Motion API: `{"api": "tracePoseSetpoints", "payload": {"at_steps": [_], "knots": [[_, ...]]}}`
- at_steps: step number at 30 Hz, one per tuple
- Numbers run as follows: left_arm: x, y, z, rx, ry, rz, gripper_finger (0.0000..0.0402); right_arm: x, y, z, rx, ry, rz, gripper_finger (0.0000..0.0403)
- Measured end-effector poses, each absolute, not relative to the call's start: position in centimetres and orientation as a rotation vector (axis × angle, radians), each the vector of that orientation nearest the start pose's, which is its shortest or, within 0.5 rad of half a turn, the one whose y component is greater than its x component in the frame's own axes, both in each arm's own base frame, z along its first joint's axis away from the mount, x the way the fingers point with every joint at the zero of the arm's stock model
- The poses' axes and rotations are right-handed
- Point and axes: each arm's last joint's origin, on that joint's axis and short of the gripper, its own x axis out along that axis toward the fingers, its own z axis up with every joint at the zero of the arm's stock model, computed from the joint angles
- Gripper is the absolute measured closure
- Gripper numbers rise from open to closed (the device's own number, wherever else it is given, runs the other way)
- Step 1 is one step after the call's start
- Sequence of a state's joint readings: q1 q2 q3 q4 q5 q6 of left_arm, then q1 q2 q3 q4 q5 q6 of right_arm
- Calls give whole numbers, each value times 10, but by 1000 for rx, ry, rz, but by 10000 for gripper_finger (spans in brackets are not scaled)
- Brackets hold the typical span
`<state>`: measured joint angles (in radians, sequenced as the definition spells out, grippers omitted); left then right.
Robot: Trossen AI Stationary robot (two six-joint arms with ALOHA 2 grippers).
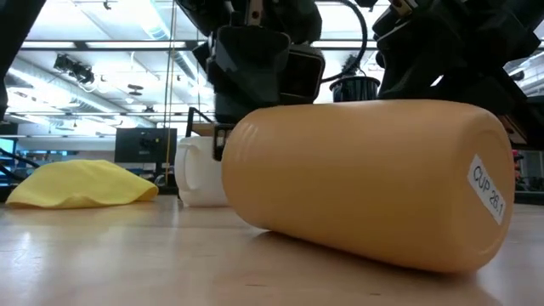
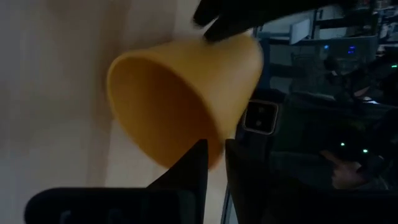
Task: Stack small to large cups/mugs on shelf
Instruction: Put the yellow cup on the shelf
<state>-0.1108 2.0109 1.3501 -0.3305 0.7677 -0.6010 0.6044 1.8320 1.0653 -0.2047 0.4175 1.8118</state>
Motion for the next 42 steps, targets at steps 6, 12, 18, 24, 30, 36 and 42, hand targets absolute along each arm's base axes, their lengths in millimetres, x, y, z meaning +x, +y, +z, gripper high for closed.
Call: {"api": "tracePoseSetpoints", "payload": {"at_steps": [6,12,18,24,30,36,42], "knots": [[410,-67,168,-866,1167,-522,343,303,195,154,1220,697,-592,347],[412,-70,171,-877,1141,-552,345,303,195,154,1215,698,-589,347],[412,-71,171,-876,1144,-555,351,303,195,154,1213,698,-588,347],[413,-72,171,-876,1133,-560,366,303,195,154,1212,699,-588,347],[417,-75,176,-884,1073,-566,395,302,195,154,1209,705,-585,347],[419,-75,177,-887,1057,-550,392,299,198,156,1168,680,-581,349],[420,-74,176,-882,1048,-537,396,276,207,187,1131,617,-536,377]]}}
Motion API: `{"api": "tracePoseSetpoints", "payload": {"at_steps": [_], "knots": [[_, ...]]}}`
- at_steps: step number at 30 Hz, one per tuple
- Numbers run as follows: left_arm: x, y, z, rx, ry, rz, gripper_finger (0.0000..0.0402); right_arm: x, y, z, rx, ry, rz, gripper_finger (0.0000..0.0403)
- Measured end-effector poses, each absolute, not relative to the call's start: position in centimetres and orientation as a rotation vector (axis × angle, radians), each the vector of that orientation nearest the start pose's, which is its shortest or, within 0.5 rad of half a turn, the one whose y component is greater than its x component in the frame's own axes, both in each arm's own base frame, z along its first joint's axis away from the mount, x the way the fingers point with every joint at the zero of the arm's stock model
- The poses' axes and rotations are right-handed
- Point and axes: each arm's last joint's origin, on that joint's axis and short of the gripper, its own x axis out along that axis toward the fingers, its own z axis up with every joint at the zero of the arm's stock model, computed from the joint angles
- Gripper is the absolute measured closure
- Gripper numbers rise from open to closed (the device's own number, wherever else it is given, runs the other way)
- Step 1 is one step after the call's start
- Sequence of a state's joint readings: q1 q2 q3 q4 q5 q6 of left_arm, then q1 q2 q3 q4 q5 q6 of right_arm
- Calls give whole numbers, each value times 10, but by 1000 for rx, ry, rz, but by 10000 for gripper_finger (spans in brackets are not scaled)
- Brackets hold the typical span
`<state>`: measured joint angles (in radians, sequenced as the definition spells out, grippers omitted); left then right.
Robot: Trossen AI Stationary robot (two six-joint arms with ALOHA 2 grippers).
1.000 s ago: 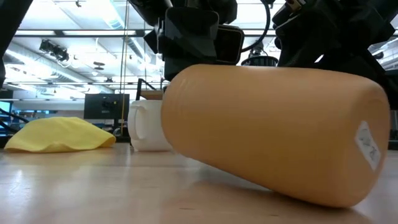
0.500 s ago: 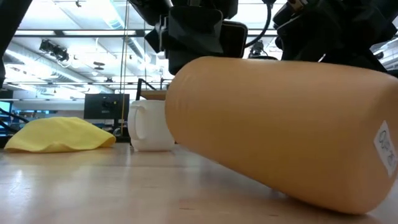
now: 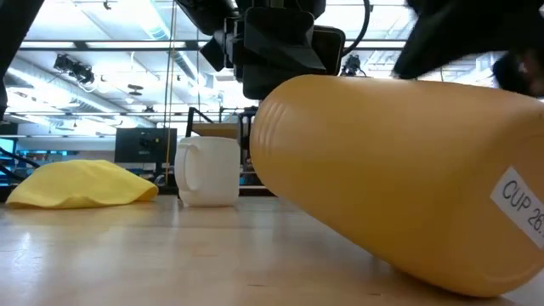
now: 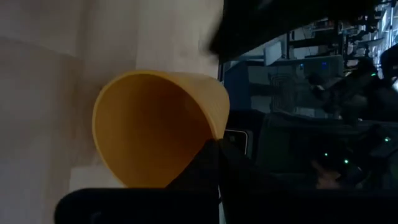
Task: Stack small to large cups/mugs on shelf
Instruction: Put the yellow cup on the shelf
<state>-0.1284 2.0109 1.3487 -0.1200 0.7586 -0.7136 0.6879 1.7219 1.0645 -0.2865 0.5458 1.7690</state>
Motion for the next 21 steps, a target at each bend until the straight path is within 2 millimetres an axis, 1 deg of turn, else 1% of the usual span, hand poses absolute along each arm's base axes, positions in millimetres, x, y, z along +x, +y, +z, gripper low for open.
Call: {"api": "tracePoseSetpoints", "payload": {"at_steps": [2,5,8,11,14,17,21], "knots": [[419,-74,176,-881,1048,-536,397,265,212,201,1128,620,-483,392],[420,-74,177,-880,1043,-539,397,247,222,220,1154,628,-407,397],[420,-74,177,-879,1039,-541,398,230,237,226,1225,723,-340,397],[421,-75,178,-878,1027,-548,398,218,254,221,1270,823,-313,399],[422,-75,180,-880,1007,-555,398,217,263,209,1264,843,-344,400],[424,-75,181,-892,991,-559,399,224,268,199,1277,801,-357,400],[423,-75,183,-894,989,-558,399,241,275,182,1337,764,-344,401]]}}
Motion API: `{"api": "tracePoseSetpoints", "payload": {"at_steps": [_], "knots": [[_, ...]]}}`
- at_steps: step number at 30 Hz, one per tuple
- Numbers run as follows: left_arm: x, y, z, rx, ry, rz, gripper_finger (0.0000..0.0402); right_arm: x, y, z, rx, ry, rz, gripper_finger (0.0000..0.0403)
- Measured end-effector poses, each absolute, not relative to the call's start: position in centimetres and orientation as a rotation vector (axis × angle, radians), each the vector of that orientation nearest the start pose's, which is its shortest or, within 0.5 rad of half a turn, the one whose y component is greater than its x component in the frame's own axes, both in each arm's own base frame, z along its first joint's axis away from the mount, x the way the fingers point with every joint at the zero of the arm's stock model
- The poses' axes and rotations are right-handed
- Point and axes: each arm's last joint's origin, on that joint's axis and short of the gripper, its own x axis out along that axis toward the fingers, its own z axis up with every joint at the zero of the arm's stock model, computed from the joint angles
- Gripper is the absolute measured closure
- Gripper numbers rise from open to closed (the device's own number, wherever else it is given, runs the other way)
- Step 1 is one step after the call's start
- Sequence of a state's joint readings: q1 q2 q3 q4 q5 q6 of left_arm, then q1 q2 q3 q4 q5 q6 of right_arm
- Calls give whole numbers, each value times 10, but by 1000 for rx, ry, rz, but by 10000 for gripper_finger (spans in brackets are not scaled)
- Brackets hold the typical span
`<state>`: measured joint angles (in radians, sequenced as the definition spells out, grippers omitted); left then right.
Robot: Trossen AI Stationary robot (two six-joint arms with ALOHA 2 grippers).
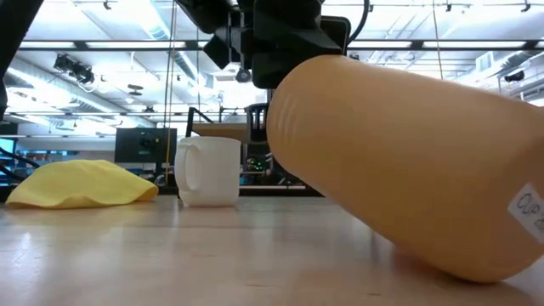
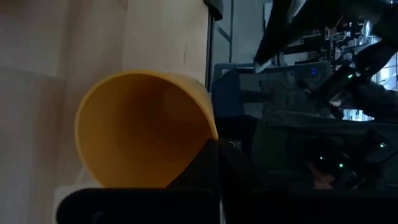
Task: Stack small to large cups/mugs on shelf
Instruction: Put the yellow cup on the shelf
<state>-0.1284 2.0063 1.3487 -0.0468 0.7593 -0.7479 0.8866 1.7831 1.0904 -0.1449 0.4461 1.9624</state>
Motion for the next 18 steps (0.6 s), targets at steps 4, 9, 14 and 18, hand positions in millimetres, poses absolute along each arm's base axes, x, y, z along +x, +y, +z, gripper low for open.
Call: {"api": "tracePoseSetpoints", "payload": {"at_steps": [4,9,14,18], "knots": [[423,-75,188,-890,975,-556,400,258,278,163,1401,723,-337,402],[420,-77,201,-870,940,-544,400,267,276,151,1427,672,-372,402],[416,-78,214,-848,904,-544,400,266,273,147,1427,649,-435,402],[415,-81,218,-836,888,-542,400,272,267,140,1422,637,-473,402]]}}
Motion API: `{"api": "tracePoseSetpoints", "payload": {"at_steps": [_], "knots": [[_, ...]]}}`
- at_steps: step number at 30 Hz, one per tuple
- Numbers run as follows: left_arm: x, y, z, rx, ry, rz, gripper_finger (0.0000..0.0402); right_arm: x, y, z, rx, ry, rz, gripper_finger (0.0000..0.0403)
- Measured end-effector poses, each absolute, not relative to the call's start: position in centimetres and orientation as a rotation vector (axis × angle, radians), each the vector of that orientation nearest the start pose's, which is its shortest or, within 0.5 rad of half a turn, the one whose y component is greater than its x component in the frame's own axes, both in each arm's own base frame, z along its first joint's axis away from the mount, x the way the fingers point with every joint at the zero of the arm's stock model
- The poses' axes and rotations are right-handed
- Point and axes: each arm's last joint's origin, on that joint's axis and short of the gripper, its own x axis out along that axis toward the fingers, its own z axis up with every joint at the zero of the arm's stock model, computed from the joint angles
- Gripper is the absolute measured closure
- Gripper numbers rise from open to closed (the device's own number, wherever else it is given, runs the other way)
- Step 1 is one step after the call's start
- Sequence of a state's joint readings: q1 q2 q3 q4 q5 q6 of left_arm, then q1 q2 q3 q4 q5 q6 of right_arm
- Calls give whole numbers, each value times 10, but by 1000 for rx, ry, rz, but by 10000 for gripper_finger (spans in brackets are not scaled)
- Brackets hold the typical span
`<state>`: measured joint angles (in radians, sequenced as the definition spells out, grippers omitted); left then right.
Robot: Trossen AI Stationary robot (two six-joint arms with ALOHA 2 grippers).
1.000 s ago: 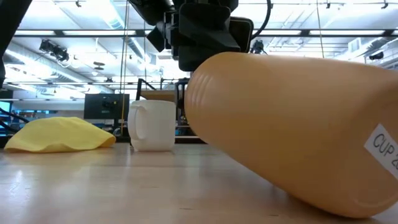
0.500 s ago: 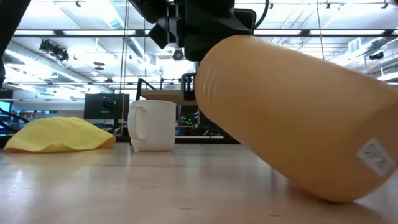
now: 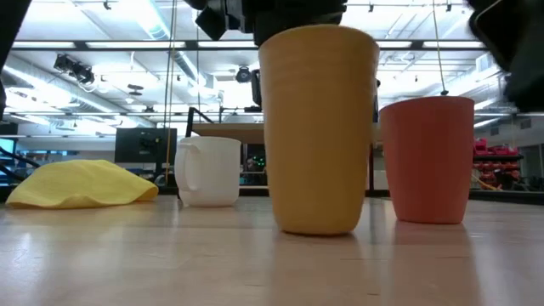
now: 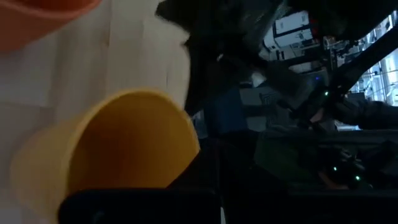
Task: Stack small to large cups/mugs on shelf
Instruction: Put the yellow cup on the shelf
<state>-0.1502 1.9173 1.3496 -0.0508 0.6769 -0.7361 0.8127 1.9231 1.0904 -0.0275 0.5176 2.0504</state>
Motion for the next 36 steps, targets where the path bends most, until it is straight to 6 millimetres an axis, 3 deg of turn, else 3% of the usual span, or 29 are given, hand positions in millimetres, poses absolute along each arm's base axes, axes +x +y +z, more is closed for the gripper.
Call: {"api": "tracePoseSetpoints", "payload": {"at_steps": [6,15,27,32,36], "knots": [[411,-94,218,-822,907,-558,400,287,252,136,1384,597,-500,403],[409,-97,222,-794,897,-535,400,282,256,147,1334,584,-451,400],[370,-85,283,-594,775,-329,384,267,247,183,1262,505,-461,390],[352,-82,277,-494,904,-102,390,259,239,193,1213,526,-490,365],[345,-85,269,-460,995,-47,390,254,233,199,1174,556,-514,346]]}}
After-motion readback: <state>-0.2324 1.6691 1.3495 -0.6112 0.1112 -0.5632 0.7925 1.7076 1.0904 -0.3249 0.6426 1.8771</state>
